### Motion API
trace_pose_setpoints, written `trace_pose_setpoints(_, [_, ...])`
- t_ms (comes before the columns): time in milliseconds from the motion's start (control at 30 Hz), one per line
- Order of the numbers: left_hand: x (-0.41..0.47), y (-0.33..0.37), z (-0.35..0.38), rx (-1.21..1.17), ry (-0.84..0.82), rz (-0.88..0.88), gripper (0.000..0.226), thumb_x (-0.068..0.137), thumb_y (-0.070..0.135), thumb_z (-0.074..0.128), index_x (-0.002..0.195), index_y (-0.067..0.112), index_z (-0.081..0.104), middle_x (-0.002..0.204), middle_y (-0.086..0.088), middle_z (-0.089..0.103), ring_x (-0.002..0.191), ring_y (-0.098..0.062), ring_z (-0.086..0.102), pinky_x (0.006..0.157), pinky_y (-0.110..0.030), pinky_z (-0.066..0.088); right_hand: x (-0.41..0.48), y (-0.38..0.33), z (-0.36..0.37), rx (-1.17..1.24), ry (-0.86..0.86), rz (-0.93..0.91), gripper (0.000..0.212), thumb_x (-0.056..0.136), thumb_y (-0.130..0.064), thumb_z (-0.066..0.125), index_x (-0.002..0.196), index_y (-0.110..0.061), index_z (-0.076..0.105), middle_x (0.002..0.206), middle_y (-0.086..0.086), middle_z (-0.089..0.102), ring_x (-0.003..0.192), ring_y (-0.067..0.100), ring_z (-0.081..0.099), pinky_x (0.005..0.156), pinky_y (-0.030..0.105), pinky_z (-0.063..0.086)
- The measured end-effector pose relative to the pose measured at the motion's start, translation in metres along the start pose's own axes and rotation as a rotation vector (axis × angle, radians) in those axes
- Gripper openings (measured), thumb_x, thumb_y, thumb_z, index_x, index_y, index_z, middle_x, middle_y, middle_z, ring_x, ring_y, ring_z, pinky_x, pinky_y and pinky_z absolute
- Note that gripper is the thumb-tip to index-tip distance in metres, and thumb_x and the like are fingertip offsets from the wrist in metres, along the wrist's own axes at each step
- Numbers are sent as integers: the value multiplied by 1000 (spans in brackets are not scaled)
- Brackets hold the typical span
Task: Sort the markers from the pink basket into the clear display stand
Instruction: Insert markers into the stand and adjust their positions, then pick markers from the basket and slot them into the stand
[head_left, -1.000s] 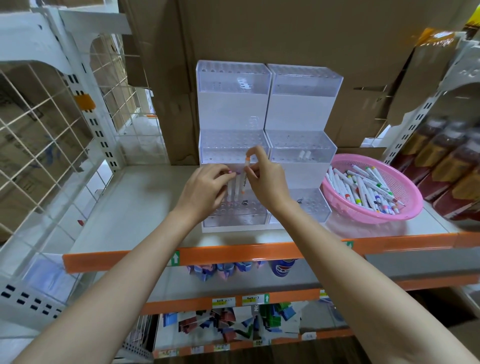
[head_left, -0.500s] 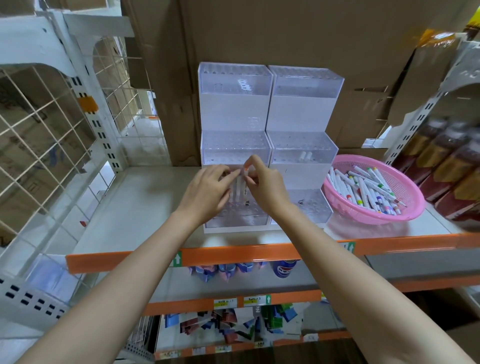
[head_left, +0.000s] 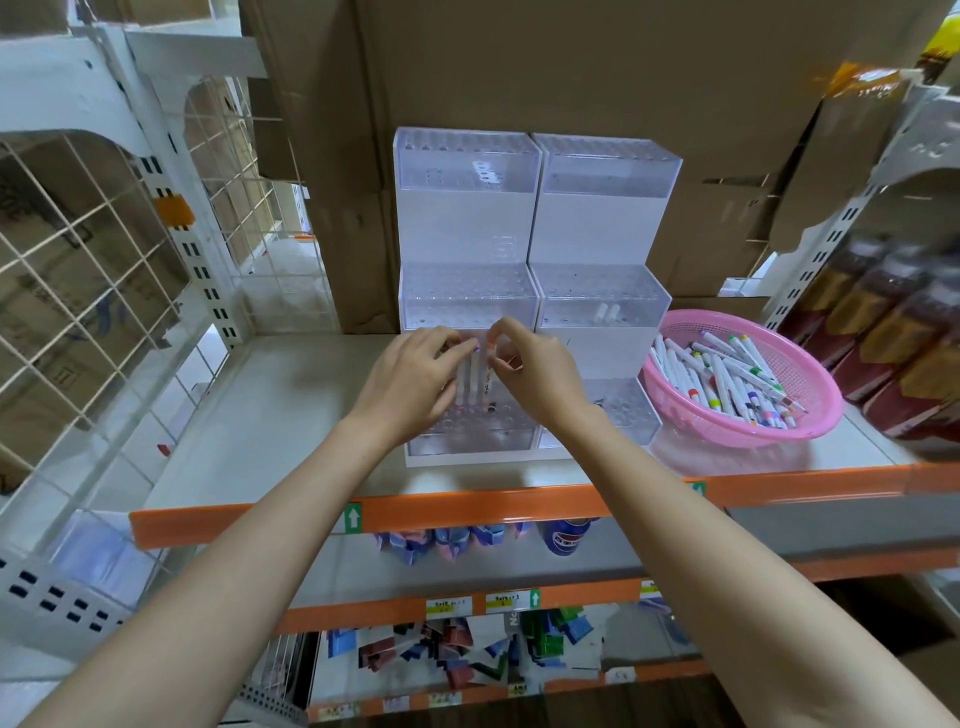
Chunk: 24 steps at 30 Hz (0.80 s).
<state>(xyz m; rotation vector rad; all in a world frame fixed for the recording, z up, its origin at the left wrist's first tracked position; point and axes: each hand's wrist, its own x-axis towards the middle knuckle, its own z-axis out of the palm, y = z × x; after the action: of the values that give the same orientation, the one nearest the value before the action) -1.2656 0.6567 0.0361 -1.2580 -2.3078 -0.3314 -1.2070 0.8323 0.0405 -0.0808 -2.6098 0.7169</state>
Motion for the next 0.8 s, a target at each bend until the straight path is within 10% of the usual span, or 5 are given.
trace_pose_setpoints(367, [22, 56, 8, 48, -25, -1, 53, 78, 30, 70, 126, 11, 58, 120, -12, 61, 109, -31, 59, 92, -43, 44, -28, 34, -41, -314, 41, -114, 40, 88, -28, 64, 127, -19, 58, 119, 4, 63, 113, 31, 55, 82, 39, 43])
trace_pose_setpoints(800, [85, 170, 56, -128, -127, 75, 49, 70, 23, 74, 115, 9, 63, 111, -14, 64, 100, -33, 62, 84, -40, 49, -73, 135, -114, -386, -8, 100, 43, 85, -25, 64, 128, -19, 59, 122, 6, 64, 112, 33, 57, 89, 40, 45])
